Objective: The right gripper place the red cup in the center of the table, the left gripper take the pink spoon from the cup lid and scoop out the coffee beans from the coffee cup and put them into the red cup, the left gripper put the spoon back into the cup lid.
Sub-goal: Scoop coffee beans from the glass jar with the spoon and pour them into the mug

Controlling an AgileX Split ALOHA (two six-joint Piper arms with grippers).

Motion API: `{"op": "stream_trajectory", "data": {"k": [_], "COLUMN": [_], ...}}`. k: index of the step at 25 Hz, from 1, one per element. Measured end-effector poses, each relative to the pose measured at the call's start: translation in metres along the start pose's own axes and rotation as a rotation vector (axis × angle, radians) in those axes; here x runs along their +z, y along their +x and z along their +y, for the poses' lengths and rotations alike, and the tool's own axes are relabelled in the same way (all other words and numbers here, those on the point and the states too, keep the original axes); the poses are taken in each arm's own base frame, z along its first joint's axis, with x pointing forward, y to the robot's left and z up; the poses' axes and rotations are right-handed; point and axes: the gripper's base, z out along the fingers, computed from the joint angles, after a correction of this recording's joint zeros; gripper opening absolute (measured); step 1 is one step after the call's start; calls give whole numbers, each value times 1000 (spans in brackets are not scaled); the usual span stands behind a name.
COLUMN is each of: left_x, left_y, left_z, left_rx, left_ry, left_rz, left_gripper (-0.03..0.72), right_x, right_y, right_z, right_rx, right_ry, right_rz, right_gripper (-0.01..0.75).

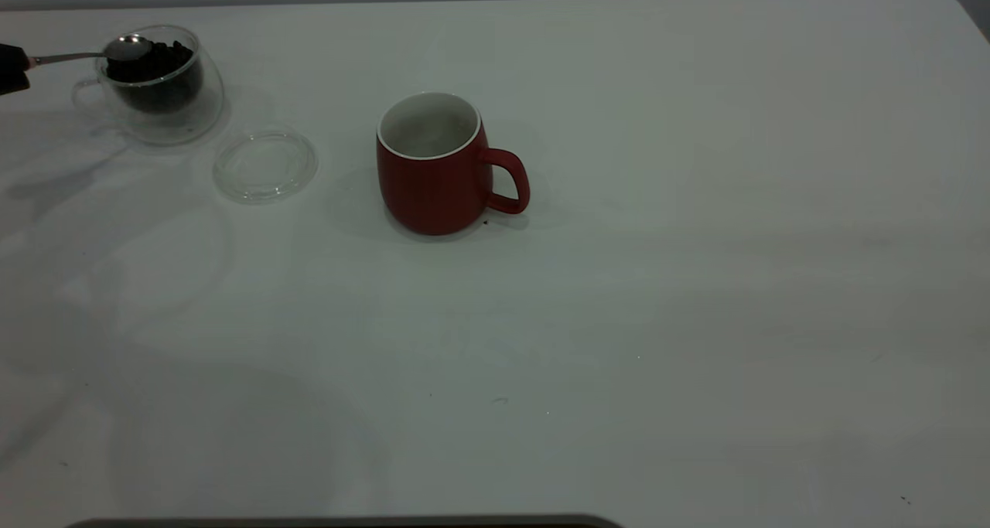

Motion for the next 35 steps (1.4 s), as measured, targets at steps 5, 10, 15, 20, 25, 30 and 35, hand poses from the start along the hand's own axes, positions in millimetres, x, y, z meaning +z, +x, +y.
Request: {"op": "stream_trajectory", "data": {"k": [5, 10, 15, 20, 25, 30, 35], "left_x": [2, 7, 9, 9, 8, 11, 8], "left_y": [3, 6, 7, 4, -3, -4, -20], "left_z": [0, 7, 11, 9, -6, -23, -33], "left_rx": [-3, -47, -72, 1, 150, 231, 227], "left_ry": [48, 99, 124, 134, 49, -99, -152], "left_rz": [16, 4, -4, -40, -52, 21, 88], "left_gripper": [115, 115, 115, 115, 115, 115, 115], "right_x": [0, 0, 0, 0, 0, 0, 0], "right_y": [0, 0, 0, 0, 0, 0, 0], "right_z": [0, 0, 0, 0, 0, 0, 0], "right_rx": [0, 0, 0, 0, 0, 0, 0], "right_ry": [0, 0, 0, 0, 0, 0, 0], "right_rz": [0, 0, 0, 0, 0, 0, 0], "right_gripper": [587, 587, 587, 587, 587, 587, 587]}}
